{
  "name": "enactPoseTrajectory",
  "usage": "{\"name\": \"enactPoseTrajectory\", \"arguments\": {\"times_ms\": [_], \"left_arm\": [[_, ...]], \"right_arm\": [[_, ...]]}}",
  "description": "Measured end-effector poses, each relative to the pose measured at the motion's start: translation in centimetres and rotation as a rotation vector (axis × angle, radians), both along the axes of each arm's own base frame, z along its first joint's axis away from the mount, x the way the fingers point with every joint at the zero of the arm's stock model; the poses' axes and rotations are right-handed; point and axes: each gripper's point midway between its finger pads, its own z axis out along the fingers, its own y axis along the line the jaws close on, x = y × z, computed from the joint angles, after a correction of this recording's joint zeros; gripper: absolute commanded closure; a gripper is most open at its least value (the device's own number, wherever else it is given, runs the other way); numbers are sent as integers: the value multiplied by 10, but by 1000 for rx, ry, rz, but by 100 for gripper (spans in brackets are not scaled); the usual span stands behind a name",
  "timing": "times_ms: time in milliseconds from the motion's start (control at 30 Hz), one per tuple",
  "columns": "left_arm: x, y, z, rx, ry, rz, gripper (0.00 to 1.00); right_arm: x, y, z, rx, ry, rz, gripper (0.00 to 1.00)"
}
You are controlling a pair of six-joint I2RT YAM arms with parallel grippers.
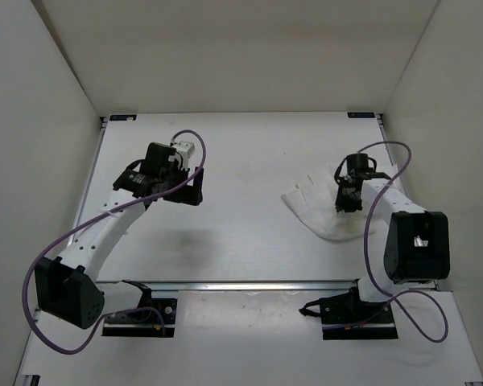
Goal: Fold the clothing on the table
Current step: Move the skirt to the center of the board
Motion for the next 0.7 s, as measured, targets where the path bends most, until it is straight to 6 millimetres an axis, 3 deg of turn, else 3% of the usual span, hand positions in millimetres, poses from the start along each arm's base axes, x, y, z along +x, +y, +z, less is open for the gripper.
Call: {"name": "enactPoseTrajectory", "arguments": {"times_ms": [67, 133, 233, 300, 367, 467, 533, 567, 633, 700], "left_arm": [[0, 0, 0, 1, -1, -2, 2], [0, 1, 1, 1, -2, 1, 1], [3, 4, 7, 1, -11, 13, 1], [8, 9, 17, 11, -32, 26, 2], [16, 18, 35, 29, -73, 55, 2], [30, 29, 77, 42, -184, 111, 1], [31, 31, 102, 23, -254, 123, 1], [30, 31, 110, 12, -280, 125, 1], [23, 32, 122, -10, -313, 126, 2], [18, 31, 126, -26, -327, 119, 1]], "right_arm": [[18, 29, 22, 24, -54, 75, 100], [43, 74, 58, 69, -151, 181, 100], [75, 151, 142, 199, -359, 356, 100], [85, 202, 210, 326, -534, 475, 100], [80, 231, 267, 429, -679, 561, 100], [59, 238, 328, 526, -837, 620, 100], [49, 225, 344, 547, -902, 610, 100], [45, 215, 339, 543, -906, 593, 95], [43, 193, 307, 532, -863, 526, 38], [38, 173, 247, 521, -747, 457, 17]]}}
